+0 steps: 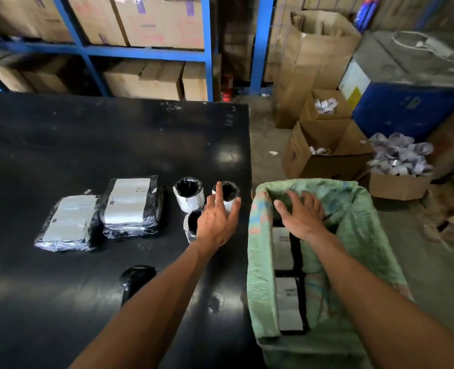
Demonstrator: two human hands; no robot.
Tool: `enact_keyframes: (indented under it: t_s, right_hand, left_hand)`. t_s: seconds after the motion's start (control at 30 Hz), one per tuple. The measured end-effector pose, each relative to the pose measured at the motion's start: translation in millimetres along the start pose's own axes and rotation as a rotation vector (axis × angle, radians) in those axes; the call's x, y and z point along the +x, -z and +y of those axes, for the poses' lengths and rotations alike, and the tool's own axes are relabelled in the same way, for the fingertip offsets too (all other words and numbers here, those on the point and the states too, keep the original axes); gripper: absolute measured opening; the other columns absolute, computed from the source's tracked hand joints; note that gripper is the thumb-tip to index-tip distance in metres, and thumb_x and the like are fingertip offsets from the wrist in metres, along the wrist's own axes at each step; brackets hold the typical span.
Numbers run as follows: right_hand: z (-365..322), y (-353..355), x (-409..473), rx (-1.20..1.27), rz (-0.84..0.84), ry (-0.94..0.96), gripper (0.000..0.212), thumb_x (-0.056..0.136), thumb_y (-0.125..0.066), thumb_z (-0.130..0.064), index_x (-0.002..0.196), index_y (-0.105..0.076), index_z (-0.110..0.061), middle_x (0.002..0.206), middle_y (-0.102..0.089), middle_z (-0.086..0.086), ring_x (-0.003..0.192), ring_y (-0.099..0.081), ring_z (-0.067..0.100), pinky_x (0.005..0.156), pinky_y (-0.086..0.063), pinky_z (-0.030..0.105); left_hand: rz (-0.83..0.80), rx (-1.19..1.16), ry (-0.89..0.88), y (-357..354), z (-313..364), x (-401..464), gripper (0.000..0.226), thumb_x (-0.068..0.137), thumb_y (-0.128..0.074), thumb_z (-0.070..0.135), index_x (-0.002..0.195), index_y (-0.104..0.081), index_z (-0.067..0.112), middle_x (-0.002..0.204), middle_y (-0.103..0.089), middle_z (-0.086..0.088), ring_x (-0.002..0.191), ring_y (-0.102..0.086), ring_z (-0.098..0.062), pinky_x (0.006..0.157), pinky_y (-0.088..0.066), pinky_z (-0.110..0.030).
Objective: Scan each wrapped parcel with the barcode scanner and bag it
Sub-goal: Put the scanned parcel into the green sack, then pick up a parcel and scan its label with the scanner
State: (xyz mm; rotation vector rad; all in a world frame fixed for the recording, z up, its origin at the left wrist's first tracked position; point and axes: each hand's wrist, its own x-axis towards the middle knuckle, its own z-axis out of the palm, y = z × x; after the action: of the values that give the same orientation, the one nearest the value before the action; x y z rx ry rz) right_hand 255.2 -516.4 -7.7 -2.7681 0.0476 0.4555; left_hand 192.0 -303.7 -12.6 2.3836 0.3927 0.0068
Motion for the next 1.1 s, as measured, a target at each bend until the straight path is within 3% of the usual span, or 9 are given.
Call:
enact_keyframes:
  t_s: [0.13,0.4,0.67,0.83,0.93,1.1]
  right_hand:
    - [-69,-3,-15,0.035,0.098,0.072,0.064,0.1,-0.035,-0.064,0.157,-0.031,-0.036,0.167,-0.02,0.01,0.155,-0.009,0.032,0.125,-0.008,0.051]
    - [-210,-60,-61,0.101,0.176,0.263,0.064,0.095,-0.048,-0.063,0.151,-0.045,-0.031,0.159,-0.038,0.01,0.148,-0.028,0.031,0.121,-0.018,0.045]
    - [-290,-125,-113,0.005,-0.065,0.336,0.073,0.093,-0.046,-0.071,0.155,-0.035,-0.033,0.161,-0.032,0.009,0.148,-0.031,0.033,0.121,-0.022,0.046]
    - [-311,-161,-131,-0.068,-0.233,0.26,0.08,0.089,-0.043,-0.078,0.155,-0.029,-0.035,0.156,-0.037,0.008,0.139,-0.045,0.033,0.113,-0.038,0.048]
    - [-317,-178,-137,-0.11,-0.325,0.184,0.088,0.085,-0.041,-0.084,0.157,-0.023,-0.036,0.155,-0.036,0.01,0.14,-0.045,0.035,0.109,-0.04,0.05]
    - [-321,-200,-136,-0.185,-0.49,0.099,0.103,0.075,-0.057,-0.084,0.158,-0.022,-0.036,0.151,-0.038,0.013,0.138,-0.045,0.038,0.106,-0.041,0.05]
  left_hand:
    - [0.094,0.016,0.002,58,-48,4,0.073,0.102,-0.04,0.056,0.16,-0.019,0.018,0.154,-0.036,-0.014,0.135,-0.045,-0.038,0.102,-0.042,-0.046]
    - [0.167,0.151,0.127,173,-163,7,0.072,0.102,-0.035,0.055,0.16,-0.016,0.018,0.15,-0.038,-0.02,0.133,-0.045,-0.041,0.104,-0.04,-0.049]
    - [0.159,0.199,0.266,240,-277,-4,0.075,0.101,-0.039,0.056,0.159,-0.018,0.014,0.151,-0.036,-0.024,0.135,-0.04,-0.043,0.105,-0.039,-0.05]
    - [0.136,0.209,0.334,250,-331,-8,0.079,0.097,-0.044,0.061,0.158,-0.019,0.016,0.143,-0.041,-0.024,0.131,-0.042,-0.043,0.102,-0.041,-0.053]
    - [0.107,0.198,0.379,248,-354,-2,0.082,0.095,-0.045,0.064,0.157,-0.02,0.017,0.143,-0.04,-0.025,0.131,-0.041,-0.044,0.104,-0.038,-0.054]
    - [0.06,0.183,0.436,241,-378,21,0.09,0.089,-0.048,0.072,0.155,-0.022,0.016,0.143,-0.039,-0.025,0.131,-0.039,-0.045,0.107,-0.035,-0.056]
